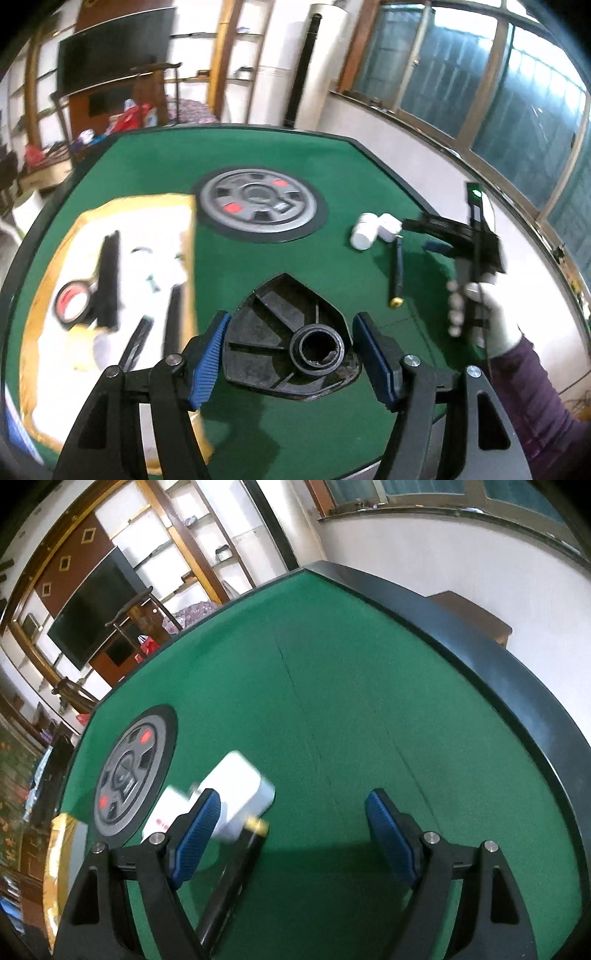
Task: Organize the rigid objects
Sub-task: 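Lift the bracket with left while right moves to the yellow-ended black marker, then grasp the yellow-ended black marker with right and lift it while left holds the bracket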
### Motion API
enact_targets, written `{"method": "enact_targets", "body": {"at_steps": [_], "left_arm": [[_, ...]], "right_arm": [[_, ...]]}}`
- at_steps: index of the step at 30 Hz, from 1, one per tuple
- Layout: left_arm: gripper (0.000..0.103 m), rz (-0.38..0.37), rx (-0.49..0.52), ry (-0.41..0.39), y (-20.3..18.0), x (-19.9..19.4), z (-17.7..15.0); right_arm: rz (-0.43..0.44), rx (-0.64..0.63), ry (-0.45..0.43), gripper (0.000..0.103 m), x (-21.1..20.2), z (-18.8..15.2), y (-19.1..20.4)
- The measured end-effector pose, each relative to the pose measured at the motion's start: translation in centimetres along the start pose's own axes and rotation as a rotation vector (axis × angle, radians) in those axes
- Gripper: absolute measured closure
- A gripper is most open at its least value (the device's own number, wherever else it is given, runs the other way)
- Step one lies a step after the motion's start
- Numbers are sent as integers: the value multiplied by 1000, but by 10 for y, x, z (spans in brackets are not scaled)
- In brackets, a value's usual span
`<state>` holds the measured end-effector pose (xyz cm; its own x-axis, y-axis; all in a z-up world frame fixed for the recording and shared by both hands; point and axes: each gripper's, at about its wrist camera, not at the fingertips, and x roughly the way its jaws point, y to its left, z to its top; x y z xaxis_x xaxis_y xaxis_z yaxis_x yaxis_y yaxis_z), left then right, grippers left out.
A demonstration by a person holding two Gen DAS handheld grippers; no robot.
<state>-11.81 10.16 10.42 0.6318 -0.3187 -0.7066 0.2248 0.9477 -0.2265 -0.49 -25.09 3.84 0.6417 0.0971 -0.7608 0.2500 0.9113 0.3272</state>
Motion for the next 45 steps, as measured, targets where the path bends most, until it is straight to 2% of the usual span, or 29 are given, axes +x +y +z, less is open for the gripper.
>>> {"method": "enact_targets", "body": {"at_steps": [2, 6, 8, 9, 10, 11, 12, 13, 15, 16, 17, 18, 19, 20, 22, 28, 31, 33, 35, 37, 45], "left_arm": [[32, 3, -19, -6, 10, -5, -5], [32, -14, -57, -27, 22, -11, -12], [32, -21, -68, -34, 25, -14, -14], [32, -24, -73, -38, 27, -14, -15], [32, -25, -76, -39, 28, -15, -16], [32, -27, -77, -38, 31, -17, -18], [32, -28, -80, -38, 32, -17, -19], [32, -31, -83, -41, 34, -18, -21], [32, -40, -91, -48, 35, -20, -24], [32, -46, -92, -52, 35, -21, -25], [32, -49, -92, -54, 36, -23, -26], [32, -50, -90, -57, 37, -24, -28], [32, -47, -85, -58, 37, -24, -29], [32, -44, -81, -57, 38, -25, -29], [32, -35, -75, -61, 41, -28, -31], [32, -18, -98, -75, 57, -35, -37], [32, -14, -116, -78, 65, -37, -39], [32, -11, -121, -78, 67, -38, -39], [32, -10, -125, -77, 69, -38, -40], [32, -10, -125, -77, 70, -39, -41], [32, 12, -122, -69, 71, -42, -42]], "right_arm": [[32, -6, 30, 22, -10, -12, 4], [-25, -118, 18, 22, -32, -29, 26], [-39, -161, -95, 22, -65, -37, 37], [-61, -185, -198, 21, -89, -44, 44], [-65, -192, -274, 5, -105, -49, 47], [-53, -186, -324, 0, -115, -53, 47], [-7, -165, -359, 0, -124, -56, 44], [44, -150, -274, 0, -117, -47, 42], [135, -146, 29, 0, -80, -31, 43], [92, -132, 123, 9, -60, -30, 42], [34, -143, 111, 15, -55, -31, 43], [-41, -174, 101, 16, -48, -33, 46], [-91, -200, 112, 25, -39, -34, 50], [-94, -195, 125, 43, -34, -34, 51], [-97, -169, 168, 57, -23, -34, 55], [-219, -237, 151, 57, -15, -30, 80], [-275, -298, 136, 60, -18, -42, 89], [-269, -318, 133, 63, -19, -48, 92], [-248, -318, 138, 71, -24, -51, 89], [-227, -307, 136, 72, -25, -51, 86], [-92, -173, 145, 88, -39, -55, 57]]}}
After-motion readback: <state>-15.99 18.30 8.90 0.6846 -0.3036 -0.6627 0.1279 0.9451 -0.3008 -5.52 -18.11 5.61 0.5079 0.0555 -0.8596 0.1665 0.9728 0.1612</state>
